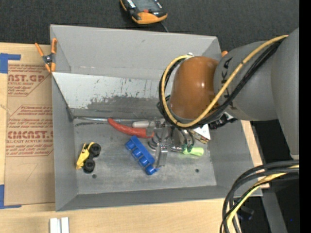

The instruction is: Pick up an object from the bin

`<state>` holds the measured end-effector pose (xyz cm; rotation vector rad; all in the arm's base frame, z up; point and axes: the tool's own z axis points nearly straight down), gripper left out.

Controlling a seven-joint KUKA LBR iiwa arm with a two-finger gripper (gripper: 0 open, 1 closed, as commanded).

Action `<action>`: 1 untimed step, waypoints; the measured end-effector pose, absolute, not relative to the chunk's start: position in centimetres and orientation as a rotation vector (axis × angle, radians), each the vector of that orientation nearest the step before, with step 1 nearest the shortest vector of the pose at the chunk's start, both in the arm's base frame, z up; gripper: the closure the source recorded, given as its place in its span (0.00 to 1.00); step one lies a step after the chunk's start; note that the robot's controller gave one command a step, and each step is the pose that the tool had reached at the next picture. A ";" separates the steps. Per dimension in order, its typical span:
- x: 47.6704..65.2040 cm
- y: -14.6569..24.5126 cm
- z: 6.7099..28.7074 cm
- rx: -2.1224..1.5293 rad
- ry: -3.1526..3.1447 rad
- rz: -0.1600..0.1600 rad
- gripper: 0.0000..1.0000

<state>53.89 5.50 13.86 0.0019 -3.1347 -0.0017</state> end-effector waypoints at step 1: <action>54.1 5.5 14.3 0.000 -3.142 -0.003 0.00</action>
Offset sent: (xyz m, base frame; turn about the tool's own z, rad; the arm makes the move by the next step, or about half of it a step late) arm -0.0167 0.0030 -0.0686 0.2120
